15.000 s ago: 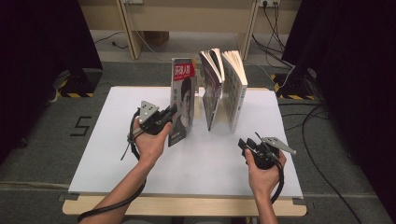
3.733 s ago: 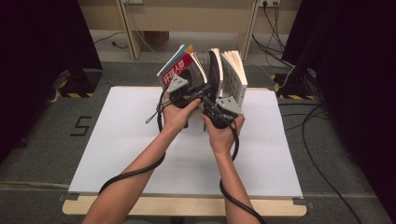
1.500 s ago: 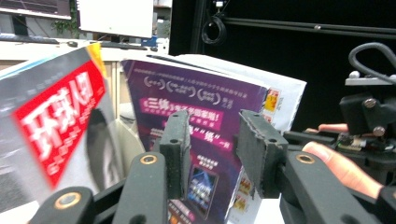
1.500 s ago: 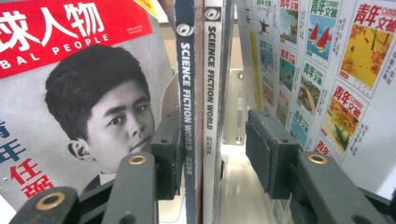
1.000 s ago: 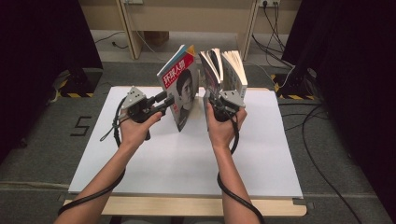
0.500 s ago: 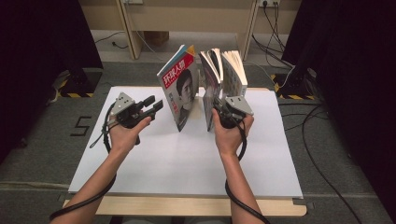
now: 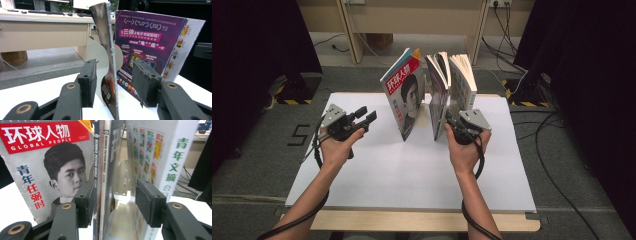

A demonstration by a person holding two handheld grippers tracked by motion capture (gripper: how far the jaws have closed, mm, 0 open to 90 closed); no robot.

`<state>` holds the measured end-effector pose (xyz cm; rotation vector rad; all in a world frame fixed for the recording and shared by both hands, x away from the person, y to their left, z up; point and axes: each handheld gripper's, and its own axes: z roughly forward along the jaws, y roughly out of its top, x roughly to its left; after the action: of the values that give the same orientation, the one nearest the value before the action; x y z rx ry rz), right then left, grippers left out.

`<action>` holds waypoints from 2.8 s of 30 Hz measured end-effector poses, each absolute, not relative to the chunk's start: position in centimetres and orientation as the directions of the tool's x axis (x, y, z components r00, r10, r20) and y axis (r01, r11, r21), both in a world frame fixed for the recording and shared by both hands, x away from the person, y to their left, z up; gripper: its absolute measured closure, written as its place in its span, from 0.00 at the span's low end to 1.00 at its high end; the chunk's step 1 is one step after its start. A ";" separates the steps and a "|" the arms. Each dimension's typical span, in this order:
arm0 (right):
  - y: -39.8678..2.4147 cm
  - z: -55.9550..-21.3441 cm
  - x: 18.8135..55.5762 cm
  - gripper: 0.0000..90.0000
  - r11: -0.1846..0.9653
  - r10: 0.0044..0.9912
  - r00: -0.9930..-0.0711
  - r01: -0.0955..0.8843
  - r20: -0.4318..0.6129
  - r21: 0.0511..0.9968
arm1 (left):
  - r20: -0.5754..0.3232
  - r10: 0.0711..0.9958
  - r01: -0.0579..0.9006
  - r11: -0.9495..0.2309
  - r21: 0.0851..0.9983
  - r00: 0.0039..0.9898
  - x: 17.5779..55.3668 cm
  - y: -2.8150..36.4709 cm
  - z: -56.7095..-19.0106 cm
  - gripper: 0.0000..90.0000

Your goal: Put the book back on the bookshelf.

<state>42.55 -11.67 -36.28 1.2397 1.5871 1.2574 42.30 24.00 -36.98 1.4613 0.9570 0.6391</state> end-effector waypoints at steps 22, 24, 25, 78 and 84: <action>-14.8 -37.5 40.8 0.56 0.056 0.976 -0.219 0.267 0.004 0.962 | -0.174 0.877 0.252 0.062 0.966 0.449 41.4 27.2 -39.5 0.51; -15.0 -37.5 40.6 0.56 0.050 0.976 -0.216 0.270 0.010 0.962 | -0.172 0.879 0.254 0.060 0.965 0.446 41.3 27.4 -39.7 0.51; -15.1 -37.5 40.5 0.56 0.049 0.977 -0.214 0.272 0.011 0.961 | -0.171 0.880 0.255 0.059 0.965 0.442 41.2 27.6 -39.7 0.51; -22.9 -45.7 35.2 0.56 -0.001 0.995 -0.091 0.459 0.049 0.888 | -0.186 0.942 0.387 0.067 0.920 0.279 36.3 34.0 -48.9 0.50; -23.5 -46.4 35.1 0.56 -0.031 0.994 -0.077 0.469 0.076 0.882 | -0.188 0.939 0.377 0.069 0.923 0.287 35.7 33.6 -49.0 0.50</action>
<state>35.06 -23.48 -46.38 1.5599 1.6096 1.0512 35.67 33.59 -49.04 1.5030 1.2751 0.6708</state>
